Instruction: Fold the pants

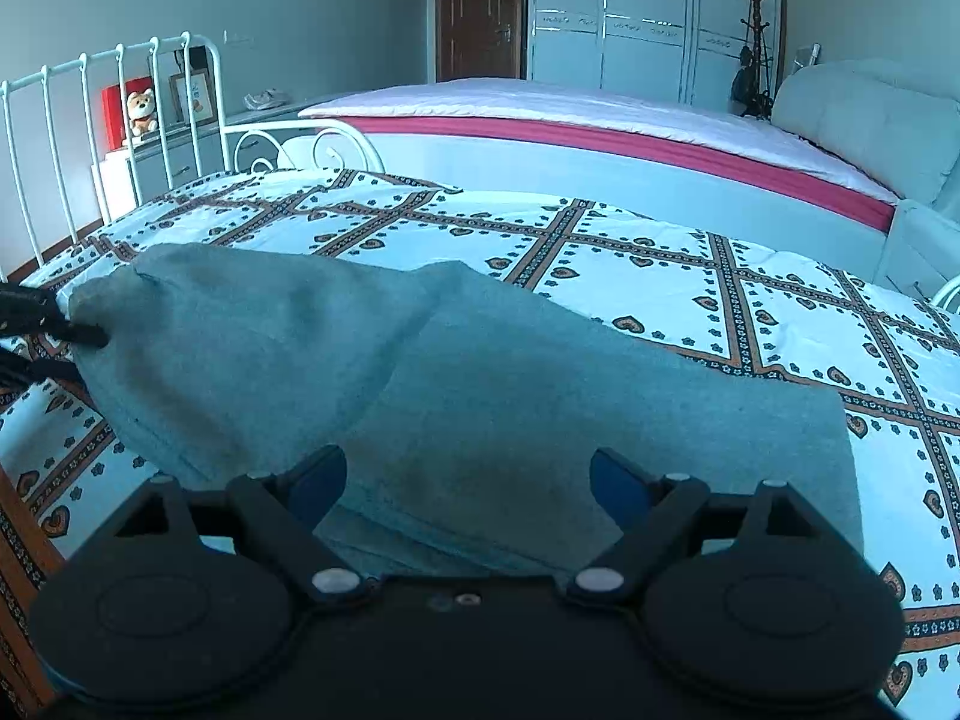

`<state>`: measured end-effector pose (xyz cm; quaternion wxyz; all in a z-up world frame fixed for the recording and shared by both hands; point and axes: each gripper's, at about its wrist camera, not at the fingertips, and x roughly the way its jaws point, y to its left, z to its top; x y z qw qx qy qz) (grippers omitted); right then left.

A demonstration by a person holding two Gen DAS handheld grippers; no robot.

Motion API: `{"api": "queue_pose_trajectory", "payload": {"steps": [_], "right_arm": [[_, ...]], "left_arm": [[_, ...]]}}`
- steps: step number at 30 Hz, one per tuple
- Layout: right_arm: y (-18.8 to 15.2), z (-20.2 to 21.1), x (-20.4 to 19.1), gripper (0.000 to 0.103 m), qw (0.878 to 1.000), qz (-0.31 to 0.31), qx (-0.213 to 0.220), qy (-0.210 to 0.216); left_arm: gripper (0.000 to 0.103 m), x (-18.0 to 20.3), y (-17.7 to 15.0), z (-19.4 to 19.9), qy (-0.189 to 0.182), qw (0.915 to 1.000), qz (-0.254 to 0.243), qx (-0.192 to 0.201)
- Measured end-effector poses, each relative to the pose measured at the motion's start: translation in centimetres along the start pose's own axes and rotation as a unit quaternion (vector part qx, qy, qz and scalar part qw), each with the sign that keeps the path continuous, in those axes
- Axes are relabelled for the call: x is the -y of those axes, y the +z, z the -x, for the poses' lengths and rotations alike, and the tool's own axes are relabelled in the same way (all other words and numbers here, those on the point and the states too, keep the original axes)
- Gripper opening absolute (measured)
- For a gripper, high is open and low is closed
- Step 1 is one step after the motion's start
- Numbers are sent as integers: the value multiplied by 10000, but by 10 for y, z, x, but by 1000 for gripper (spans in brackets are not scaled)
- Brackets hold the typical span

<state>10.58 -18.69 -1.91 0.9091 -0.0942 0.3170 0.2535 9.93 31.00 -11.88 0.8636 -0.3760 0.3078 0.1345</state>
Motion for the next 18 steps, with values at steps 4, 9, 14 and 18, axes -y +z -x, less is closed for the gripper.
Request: {"api": "queue_pose_trajectory", "payload": {"steps": [4, 9, 14, 18], "right_arm": [[-2, -3, -3, 82, 10000, 80, -42, -22], [-4, -10, -2, 81, 9998, 112, 31, -172], [-12, -40, -8, 85, 9970, 318, -667, -248], [6, -4, 17, 83, 9996, -242, -20, -159]], "left_arm": [[56, -2, 7, -17, -176, 9994, 232, 207], [31, 30, 15, -2, -442, 9970, -38, 633], [30, 61, 9, 27, -512, 9936, -634, 777], [30, 94, -2, 42, -462, 9872, -1188, 954]]}}
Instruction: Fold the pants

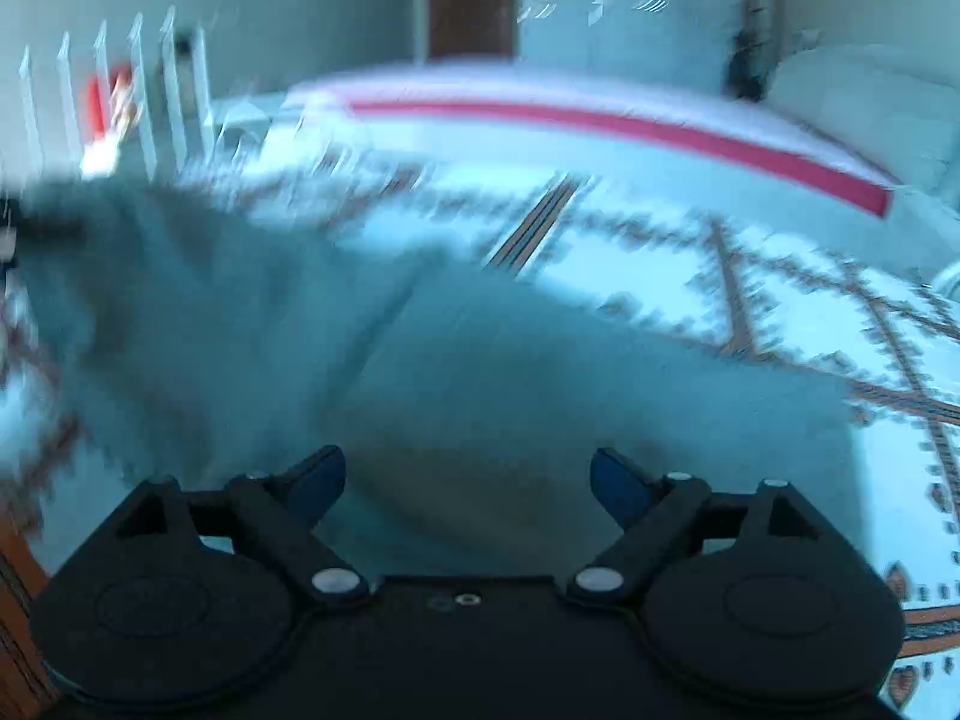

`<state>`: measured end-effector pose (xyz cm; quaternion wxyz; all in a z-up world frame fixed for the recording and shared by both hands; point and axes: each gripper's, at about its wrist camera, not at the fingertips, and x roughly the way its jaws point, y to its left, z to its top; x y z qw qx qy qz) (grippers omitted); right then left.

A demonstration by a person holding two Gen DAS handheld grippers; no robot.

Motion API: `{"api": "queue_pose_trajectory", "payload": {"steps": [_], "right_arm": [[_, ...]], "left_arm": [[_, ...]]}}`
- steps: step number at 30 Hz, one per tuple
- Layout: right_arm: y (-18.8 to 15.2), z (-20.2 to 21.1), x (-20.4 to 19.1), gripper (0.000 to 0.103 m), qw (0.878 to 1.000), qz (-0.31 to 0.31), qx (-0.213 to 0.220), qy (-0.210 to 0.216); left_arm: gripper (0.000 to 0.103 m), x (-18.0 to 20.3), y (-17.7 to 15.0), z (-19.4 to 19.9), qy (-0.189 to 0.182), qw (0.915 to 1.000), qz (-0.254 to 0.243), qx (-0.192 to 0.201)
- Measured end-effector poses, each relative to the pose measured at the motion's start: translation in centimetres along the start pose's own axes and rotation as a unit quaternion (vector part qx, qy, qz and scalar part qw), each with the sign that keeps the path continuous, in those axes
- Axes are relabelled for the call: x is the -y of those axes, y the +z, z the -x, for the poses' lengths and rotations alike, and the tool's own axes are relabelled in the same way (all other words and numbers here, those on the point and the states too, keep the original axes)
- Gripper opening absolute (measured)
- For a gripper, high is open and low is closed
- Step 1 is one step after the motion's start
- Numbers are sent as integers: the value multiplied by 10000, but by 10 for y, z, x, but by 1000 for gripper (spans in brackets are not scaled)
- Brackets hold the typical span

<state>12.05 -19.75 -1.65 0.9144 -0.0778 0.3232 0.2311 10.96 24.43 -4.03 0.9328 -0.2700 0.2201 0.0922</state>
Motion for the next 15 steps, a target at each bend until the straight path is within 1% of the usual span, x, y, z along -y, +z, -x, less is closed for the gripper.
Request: {"api": "queue_pose_trajectory", "payload": {"steps": [3, 5, 6, 8, 10, 12, 13, 14, 15], "right_arm": [[9, 29, 43, 83, 9961, -804, 343, -89], [5, 44, 77, 83, 9885, -1444, 431, -119], [2, 50, 92, 83, 9845, -1681, 470, -180], [-8, 60, 117, 83, 9785, -1971, 496, -354], [-18, 73, 136, 83, 9745, -2111, 558, -513], [-26, 86, 154, 83, 9694, -2253, 675, -698], [-30, 94, 164, 83, 9656, -2353, 743, -825], [-34, 100, 174, 83, 9607, -2495, 772, -939], [-37, 106, 185, 83, 9549, -2688, 792, -985]], "left_arm": [[30, 49, -2, 2, -132, 9964, -835, 97], [30, 88, -6, 2, -285, 9899, -1372, 200], [30, 107, -9, 0, -425, 9869, -1542, 220], [30, 143, -17, -8, -792, 9828, -1663, 156], [30, 176, -34, -25, -1158, 9806, -1578, -63], [31, 200, -55, -46, -1496, 9794, -1279, -451], [31, 213, -66, -58, -1651, 9757, -1233, -741], [35, 226, -79, -68, -1797, 9707, -1198, -1052], [39, 240, -92, -77, -1879, 9639, -1268, -1395]]}}
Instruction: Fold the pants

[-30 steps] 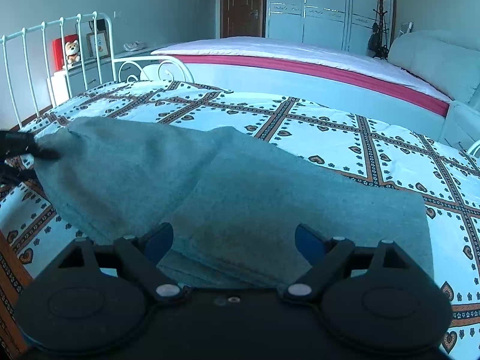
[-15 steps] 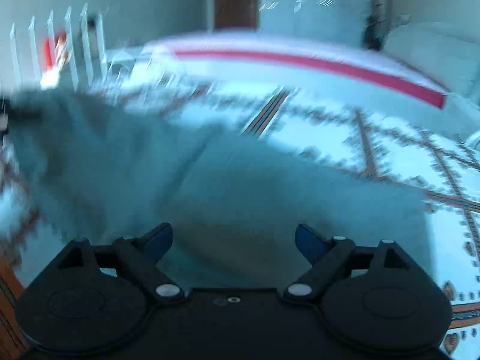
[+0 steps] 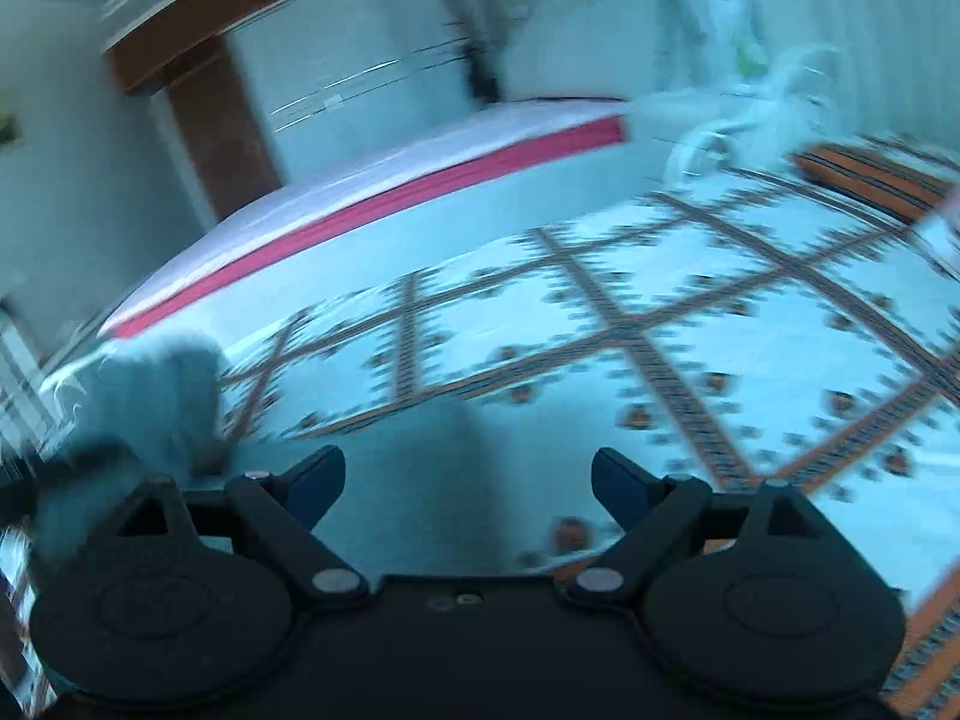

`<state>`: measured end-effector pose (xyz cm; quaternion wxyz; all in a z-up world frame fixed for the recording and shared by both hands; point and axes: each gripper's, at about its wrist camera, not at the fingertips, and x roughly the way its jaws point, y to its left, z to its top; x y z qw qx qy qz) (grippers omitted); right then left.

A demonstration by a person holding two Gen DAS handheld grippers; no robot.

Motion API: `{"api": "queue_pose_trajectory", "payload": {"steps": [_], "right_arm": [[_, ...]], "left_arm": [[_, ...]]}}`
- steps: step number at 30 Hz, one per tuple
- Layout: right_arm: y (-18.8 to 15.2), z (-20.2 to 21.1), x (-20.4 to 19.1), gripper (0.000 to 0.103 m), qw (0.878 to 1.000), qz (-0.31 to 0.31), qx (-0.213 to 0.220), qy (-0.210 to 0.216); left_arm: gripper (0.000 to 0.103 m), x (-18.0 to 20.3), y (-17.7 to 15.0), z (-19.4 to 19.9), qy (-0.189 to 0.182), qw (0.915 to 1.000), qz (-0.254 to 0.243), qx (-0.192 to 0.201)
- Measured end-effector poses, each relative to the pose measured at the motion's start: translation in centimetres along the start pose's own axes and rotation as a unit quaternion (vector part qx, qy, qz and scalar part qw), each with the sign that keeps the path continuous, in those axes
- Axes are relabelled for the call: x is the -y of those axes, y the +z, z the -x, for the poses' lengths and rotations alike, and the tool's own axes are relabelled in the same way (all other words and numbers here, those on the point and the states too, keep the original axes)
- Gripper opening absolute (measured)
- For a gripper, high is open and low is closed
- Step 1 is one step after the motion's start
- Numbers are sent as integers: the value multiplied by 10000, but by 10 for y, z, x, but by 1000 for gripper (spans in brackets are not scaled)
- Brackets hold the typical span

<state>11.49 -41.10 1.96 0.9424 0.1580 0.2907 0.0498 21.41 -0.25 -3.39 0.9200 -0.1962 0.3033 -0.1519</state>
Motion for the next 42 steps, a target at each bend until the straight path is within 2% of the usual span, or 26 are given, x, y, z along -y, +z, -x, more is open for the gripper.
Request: {"api": "queue_pose_trajectory", "payload": {"steps": [1, 2, 4, 7, 8, 10, 11, 12, 18, 20, 23, 28, 31, 33, 35, 36, 38, 40, 42], "right_arm": [[5, 2, 13, 83, 9997, -244, 11, -13], [7, 4, 23, 83, 9990, -448, 31, -44], [11, 5, 36, 84, 9976, -692, 54, -56], [12, 0, 39, 83, 9960, -877, -6, 145], [12, -1, 35, 83, 9958, -880, -43, 230], [10, -6, 25, 83, 9955, -832, -131, 430], [8, -8, 19, 83, 9952, -790, -188, 542], [6, -10, 11, 83, 9950, -731, -240, 643], [-3, -20, -29, 83, 9933, -483, -445, 953], [-7, -23, -40, 83, 9928, -425, -481, 1010], [-12, -25, -56, 83, 9924, -235, -496, 1104], [-24, -31, -76, 83, 9919, 56, -640, 1100], [-26, -30, -78, 83, 9926, 111, -598, 1049], [-26, -30, -74, 83, 9935, 76, -593, 973], [-25, -31, -67, 83, 9941, -11, -597, 904], [-24, -31, -64, 83, 9943, -58, -599, 884], [-22, -31, -56, 80, 9925, -185, -667, 1004], [-22, -31, -51, 68, 9890, -299, -749, 1238], [-22, -31, -50, 60, 9859, -364, -838, 1403]], "left_arm": [[40, 17, -7, -15, 69, 9989, -301, -346], [41, 32, -13, -21, 270, 9966, -632, -446], [43, 47, -24, -19, 549, 9933, -959, -326], [43, 25, -17, 2, 395, 9978, -485, -201], [47, 16, -13, 11, 365, 9985, -381, -146], [74, 2, -10, 32, 333, 9990, -291, 14], [93, -2, -10, 43, 297, 9990, -304, 106], [97, -6, -8, 50, 252, 9990, -335, 184], [97, -18, -8, 90, 177, 9978, -544, 342], [97, -17, -9, 105, -38, 9972, -654, 369], [97, 6, -14, 130, -208, 9876, -1399, 684], [97, 26, -23, 156, 18, 9780, -1881, 902], [97, 31, -30, 156, 37, 9787, -1901, 780], [97, 35, -33, 149, 301, 9734, -2204, 558], [97, 33, -34, 144, 590, 9677, -2399, 501], [97, 27, -32, 141, 819, 9673, -2362, 438], [97, 3, -23, 133, 1404, 9709, -1925, 239], [97, -27, -17, 127, 1605, 9789, -1266, 10], [97, -46, -13, 123, 1633, 9819, -950, -104]]}}
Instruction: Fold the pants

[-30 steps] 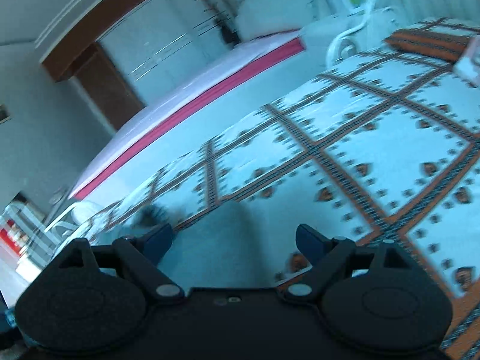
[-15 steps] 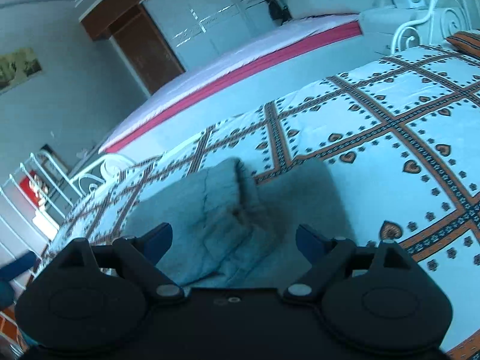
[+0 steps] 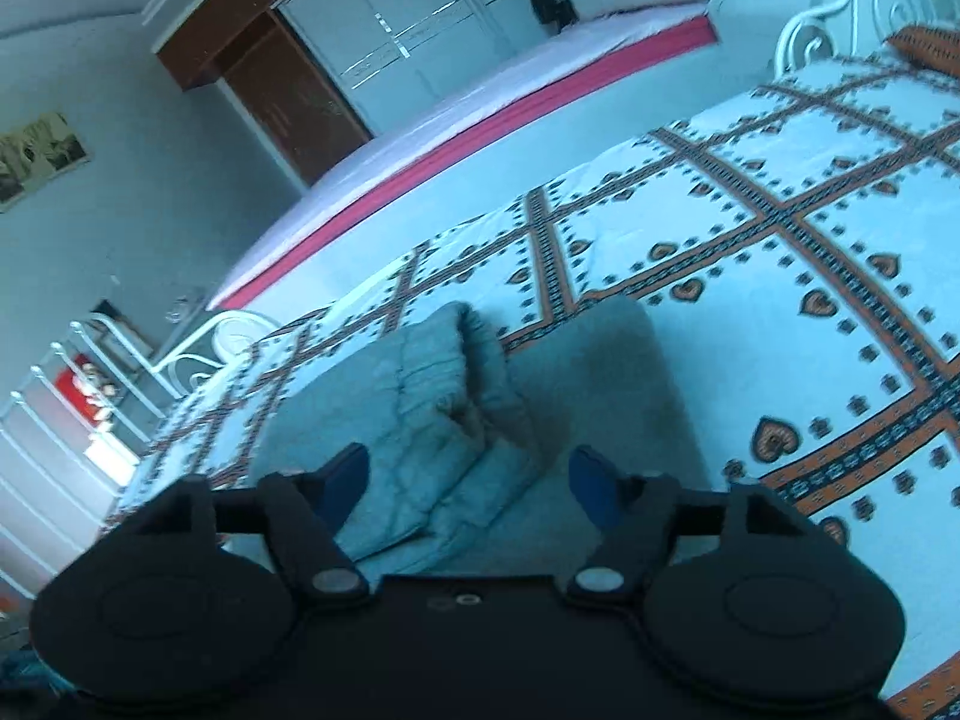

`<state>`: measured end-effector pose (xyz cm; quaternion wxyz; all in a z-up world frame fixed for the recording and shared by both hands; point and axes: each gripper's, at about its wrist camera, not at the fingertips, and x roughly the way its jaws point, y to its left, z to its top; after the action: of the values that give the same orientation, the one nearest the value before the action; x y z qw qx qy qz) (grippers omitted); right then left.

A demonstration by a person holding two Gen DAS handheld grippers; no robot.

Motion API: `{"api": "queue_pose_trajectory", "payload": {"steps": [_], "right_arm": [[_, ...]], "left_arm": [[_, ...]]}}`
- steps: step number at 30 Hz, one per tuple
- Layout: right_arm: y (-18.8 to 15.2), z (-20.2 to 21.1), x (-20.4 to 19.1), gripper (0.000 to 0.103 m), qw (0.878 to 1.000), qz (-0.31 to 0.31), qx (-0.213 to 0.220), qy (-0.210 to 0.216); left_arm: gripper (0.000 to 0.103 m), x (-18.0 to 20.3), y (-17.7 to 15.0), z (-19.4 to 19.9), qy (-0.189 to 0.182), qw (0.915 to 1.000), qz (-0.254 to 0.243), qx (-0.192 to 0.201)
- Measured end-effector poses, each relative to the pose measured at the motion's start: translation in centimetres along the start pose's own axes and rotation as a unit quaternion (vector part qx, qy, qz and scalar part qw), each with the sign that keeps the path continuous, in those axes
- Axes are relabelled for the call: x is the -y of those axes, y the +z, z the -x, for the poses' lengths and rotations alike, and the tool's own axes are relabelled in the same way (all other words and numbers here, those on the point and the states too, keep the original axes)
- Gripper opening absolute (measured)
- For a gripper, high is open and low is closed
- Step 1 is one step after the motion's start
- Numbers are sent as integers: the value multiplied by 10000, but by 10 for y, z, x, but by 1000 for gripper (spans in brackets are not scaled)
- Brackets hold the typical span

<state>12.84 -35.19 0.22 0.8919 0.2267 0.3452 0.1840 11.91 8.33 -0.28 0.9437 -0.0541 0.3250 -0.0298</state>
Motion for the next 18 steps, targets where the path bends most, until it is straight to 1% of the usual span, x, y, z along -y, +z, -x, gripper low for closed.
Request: {"api": "queue_pose_trajectory", "payload": {"steps": [1, 3, 4, 6, 9, 11, 14, 15, 16, 17, 18], "right_arm": [[-1, -2, 0, 57, 9999, -64, -69, 122], [-2, -5, -2, 57, 9995, -107, -174, 253], [-3, -8, -3, 57, 9993, -141, -207, 272], [-4, -15, -2, 56, 9978, -392, -296, 441], [-4, -31, 2, 51, 9943, -814, -409, 555], [-6, -44, 4, 49, 9920, -1041, -501, 513], [-6, -62, 3, 49, 9925, -1042, -493, 405], [-7, -66, 1, 43, 9934, -967, -484, 374], [-6, -68, -3, 17, 9952, -829, -442, 266], [-4, -66, -6, 11, 9970, -677, -351, 111], [-1, -59, -8, 8, 9973, -674, -213, 207]], "left_arm": [[97, -4, -2, -4, 97, 9999, 9, -59], [97, -12, -8, -14, 302, 9989, 135, -319], [97, -17, -10, -17, 309, 9983, 310, -397], [97, -27, -12, -22, 302, 9961, 679, -469], [97, -38, -18, -21, 263, 9926, 1105, -418], [97, -45, -22, -24, 215, 9897, 1353, -404], [97, -53, -25, -27, 194, 9867, 1567, -390], [97, -53, -26, -28, 202, 9866, 1572, -399], [97, -55, -25, -30, 208, 9867, 1561, -400], [97, -55, -25, -31, 202, 9869, 1551, -401], [97, -55, -24, -31, 195, 9869, 1550, -401]]}}
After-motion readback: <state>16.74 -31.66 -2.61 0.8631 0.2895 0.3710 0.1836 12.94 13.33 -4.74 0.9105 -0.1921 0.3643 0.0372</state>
